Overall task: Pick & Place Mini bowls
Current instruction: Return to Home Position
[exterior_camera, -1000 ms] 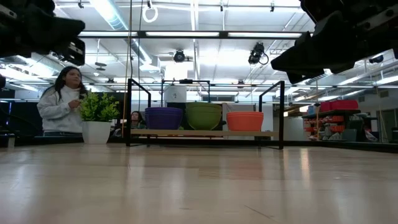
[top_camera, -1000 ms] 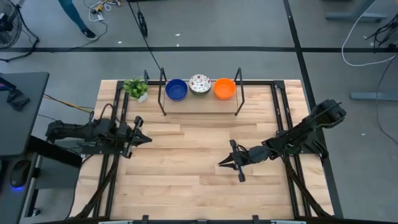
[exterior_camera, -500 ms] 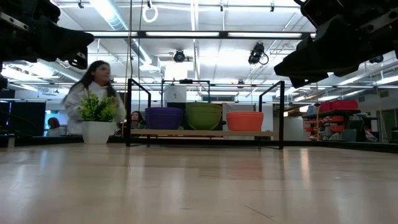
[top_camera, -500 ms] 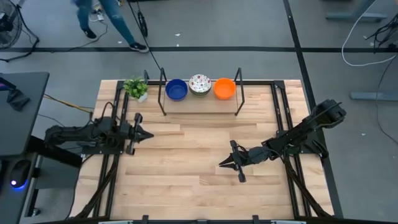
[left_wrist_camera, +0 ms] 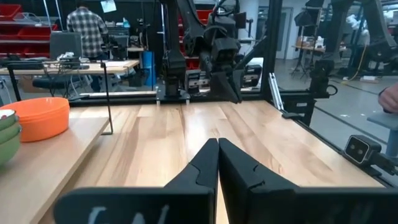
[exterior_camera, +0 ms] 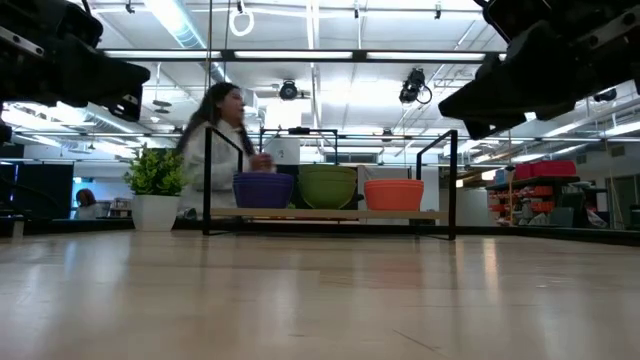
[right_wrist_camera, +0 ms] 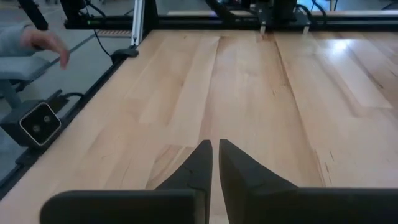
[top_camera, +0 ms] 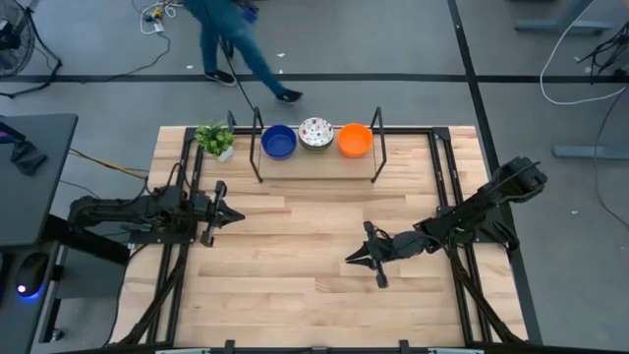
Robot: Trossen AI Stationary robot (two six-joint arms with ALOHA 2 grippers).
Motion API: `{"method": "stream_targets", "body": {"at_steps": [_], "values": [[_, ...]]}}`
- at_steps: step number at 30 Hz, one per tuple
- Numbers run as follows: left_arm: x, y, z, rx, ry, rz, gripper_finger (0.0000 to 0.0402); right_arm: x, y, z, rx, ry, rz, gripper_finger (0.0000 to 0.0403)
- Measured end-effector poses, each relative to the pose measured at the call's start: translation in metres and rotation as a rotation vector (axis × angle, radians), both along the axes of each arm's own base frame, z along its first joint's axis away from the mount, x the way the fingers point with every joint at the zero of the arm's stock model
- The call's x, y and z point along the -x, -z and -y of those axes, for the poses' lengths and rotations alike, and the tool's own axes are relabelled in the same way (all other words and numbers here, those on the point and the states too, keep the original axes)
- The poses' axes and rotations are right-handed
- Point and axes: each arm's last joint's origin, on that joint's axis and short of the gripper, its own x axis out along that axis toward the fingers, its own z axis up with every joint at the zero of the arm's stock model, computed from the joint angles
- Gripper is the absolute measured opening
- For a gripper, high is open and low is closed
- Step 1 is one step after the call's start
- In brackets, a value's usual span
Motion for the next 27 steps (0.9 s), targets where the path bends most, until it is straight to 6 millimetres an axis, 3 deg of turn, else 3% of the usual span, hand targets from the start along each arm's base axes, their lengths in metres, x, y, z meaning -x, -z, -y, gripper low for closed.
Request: {"method": "stream_targets", "body": {"at_steps": [6, 16, 27], "values": [[0.0, 0.0, 0.0, 0.0, 0.0, 0.002, 0.0017, -0.002, -0.011, 0.02, -0.057, 0.056, 0.096, 0.002], [0.0, 0.0, 0.0, 0.0, -0.001, 0.002, 0.0018, 0.07, -0.019, 0.086, -0.237, 0.135, 0.257, 0.0008], [0.0, 0.0, 0.0, 0.0, -0.001, 0.003, 0.0018, 0.107, -0.037, 0.137, -0.185, 0.146, 0.342, 0.0004]]}}
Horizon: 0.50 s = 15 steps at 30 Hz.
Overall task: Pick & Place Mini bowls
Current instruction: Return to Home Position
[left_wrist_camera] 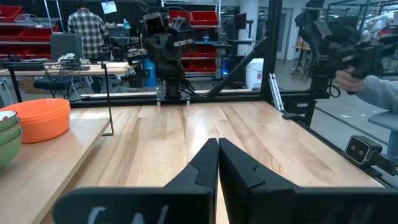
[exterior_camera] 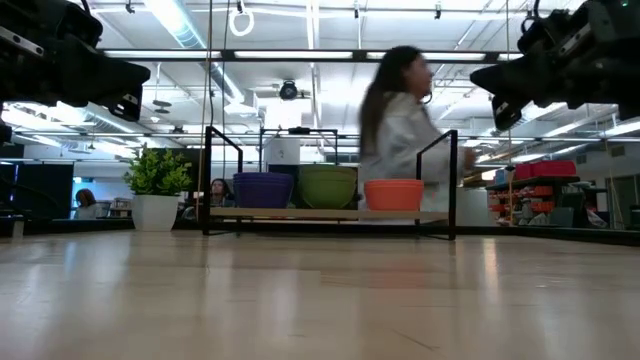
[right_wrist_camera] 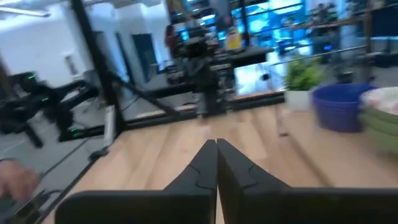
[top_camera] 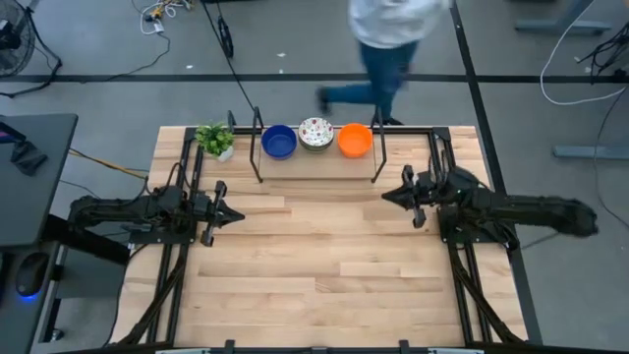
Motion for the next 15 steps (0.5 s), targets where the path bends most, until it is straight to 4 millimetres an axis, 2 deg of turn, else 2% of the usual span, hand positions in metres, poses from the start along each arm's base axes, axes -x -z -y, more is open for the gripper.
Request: {"method": "stream_targets", "body": {"at_steps": [6, 11, 15], "values": [[0.0, 0.0, 0.0, 0.0, 0.0, 0.001, 0.0018, 0.016, -0.005, 0.009, -0.049, 0.036, 0.025, 0.0003], [0.0, 0.0, 0.0, 0.0, 0.0, 0.001, 0.0018, 0.02, -0.008, 0.001, -0.09, -0.008, 0.06, 0.0001], [0.0, 0.0, 0.0, 0.0, 0.0, 0.001, 0.0018, 0.019, -0.001, -0.008, -0.112, -0.003, 0.072, 0.0001]]}}
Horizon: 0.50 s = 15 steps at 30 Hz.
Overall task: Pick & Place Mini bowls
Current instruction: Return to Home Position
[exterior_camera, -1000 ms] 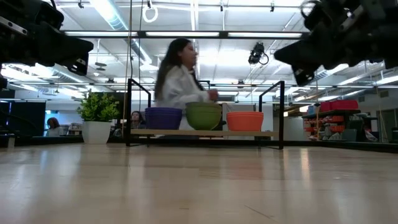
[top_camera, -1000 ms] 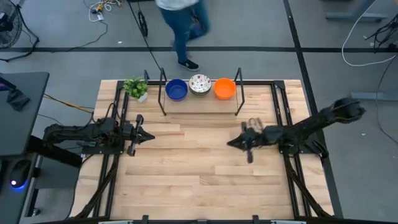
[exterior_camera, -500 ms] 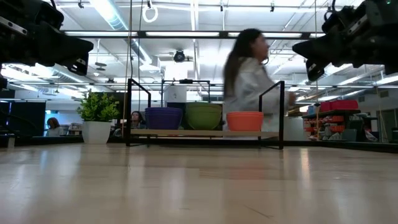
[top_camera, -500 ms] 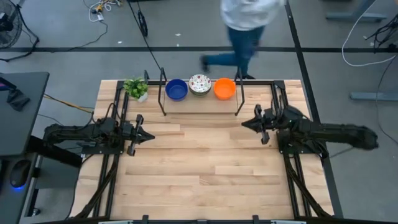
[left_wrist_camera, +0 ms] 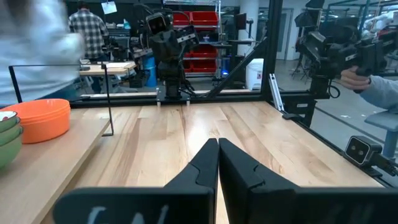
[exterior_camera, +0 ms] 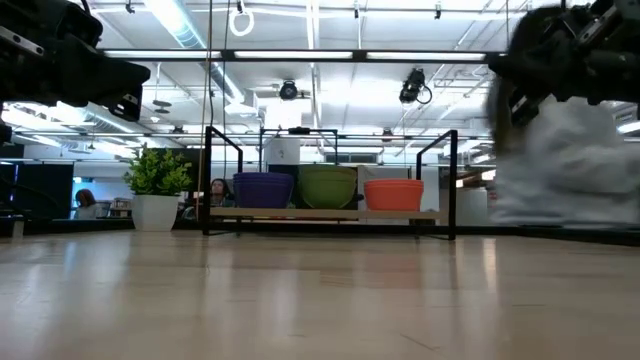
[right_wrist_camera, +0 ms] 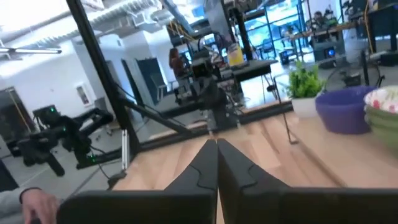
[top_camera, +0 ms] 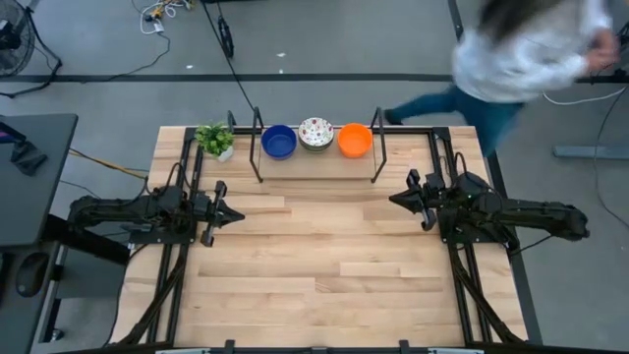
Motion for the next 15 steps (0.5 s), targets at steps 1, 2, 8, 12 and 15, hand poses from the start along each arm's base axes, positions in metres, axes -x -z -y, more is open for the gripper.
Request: {"method": "stream_targets", "body": {"at_steps": [1, 2, 8, 12, 15], "values": [[0.0, 0.0, 0.0, 0.0, 0.0, 0.0, 0.0018, 0.0, 0.003, -0.002, -0.006, -0.006, 0.003, 0.0001], [0.0, 0.0, 0.0, 0.0, 0.0, 0.0, 0.0018, 0.0, 0.005, -0.004, -0.014, -0.018, 0.011, 0.0001], [0.0, 0.0, 0.0, 0.0, 0.0, 0.0, 0.0018, -0.001, 0.004, -0.013, -0.027, -0.049, 0.06, 0.0], [0.0, 0.0, 0.0, 0.0, 0.0, 0.0, 0.0018, -0.001, 0.005, -0.016, -0.035, 0.002, 0.06, 0.0], [0.0, 0.0, 0.0, 0.0, 0.0, 0.0, 0.0018, -0.001, 0.005, -0.021, -0.026, 0.021, 0.051, 0.0]]}}
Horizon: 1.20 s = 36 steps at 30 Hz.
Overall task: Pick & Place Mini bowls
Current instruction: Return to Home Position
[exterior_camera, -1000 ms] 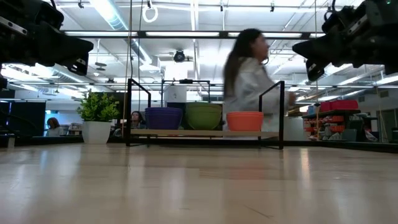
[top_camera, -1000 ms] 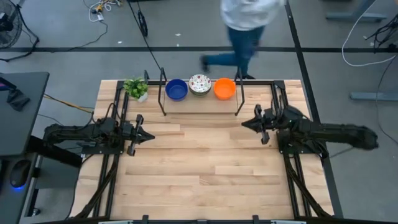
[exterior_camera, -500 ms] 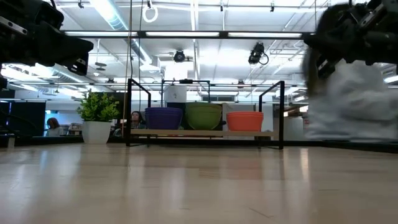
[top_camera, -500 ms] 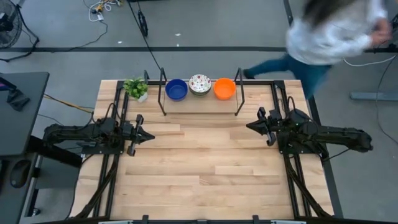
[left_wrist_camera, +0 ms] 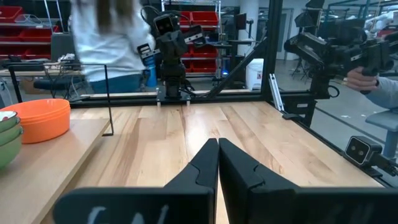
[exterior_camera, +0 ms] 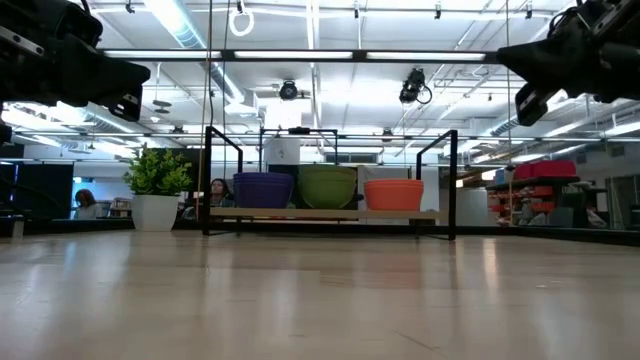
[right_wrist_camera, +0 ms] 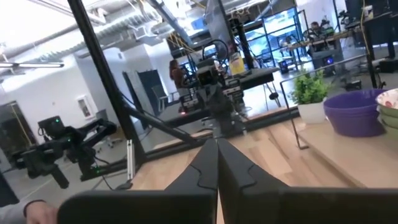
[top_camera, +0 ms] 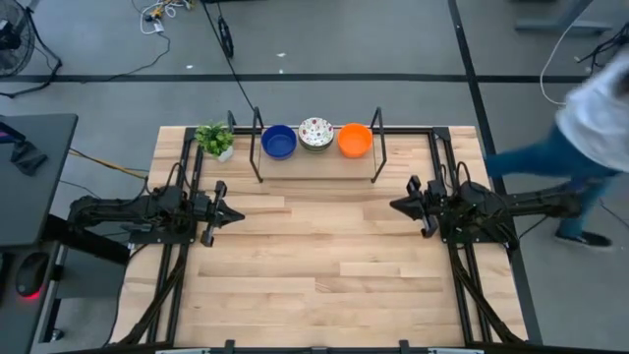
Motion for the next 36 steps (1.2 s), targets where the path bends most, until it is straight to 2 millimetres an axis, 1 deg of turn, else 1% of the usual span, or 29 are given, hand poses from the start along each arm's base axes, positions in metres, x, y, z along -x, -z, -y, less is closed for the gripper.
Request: {"method": "stream_targets", "body": {"at_steps": [4, 7, 13, 20, 25, 30, 36], "values": [[0.0, 0.0, 0.0, 0.0, 0.0, 0.0, 0.0018, 0.0, 0.001, -0.009, 0.024, 0.003, -0.01, 0.0], [0.0, 0.0, 0.0, 0.0, 0.0, 0.0, 0.0018, 0.001, 0.005, -0.012, 0.057, 0.004, -0.05, 0.0], [0.0, 0.0, 0.0, 0.0, 0.0, 0.0, 0.0018, 0.001, 0.025, -0.012, 0.099, 0.058, -0.256, 0.0], [0.0, 0.0, 0.0, 0.0, 0.0, 0.0, 0.0018, 0.004, 0.029, -0.007, 0.129, 0.1, -0.3, 0.0], [0.0, 0.0, 0.0, 0.0, 0.0, 0.0, 0.0018, 0.009, 0.022, -0.003, 0.137, 0.133, -0.222, 0.0], [0.0, 0.0, 0.0, 0.0, 0.0, 0.0, 0.0018, 0.014, 0.015, -0.001, 0.165, 0.127, -0.161, 0.0], [0.0, 0.0, 0.0, 0.0, 0.0, 0.0, 0.0018, 0.023, 0.007, 0.003, 0.188, 0.145, -0.254, 0.0001]]}}
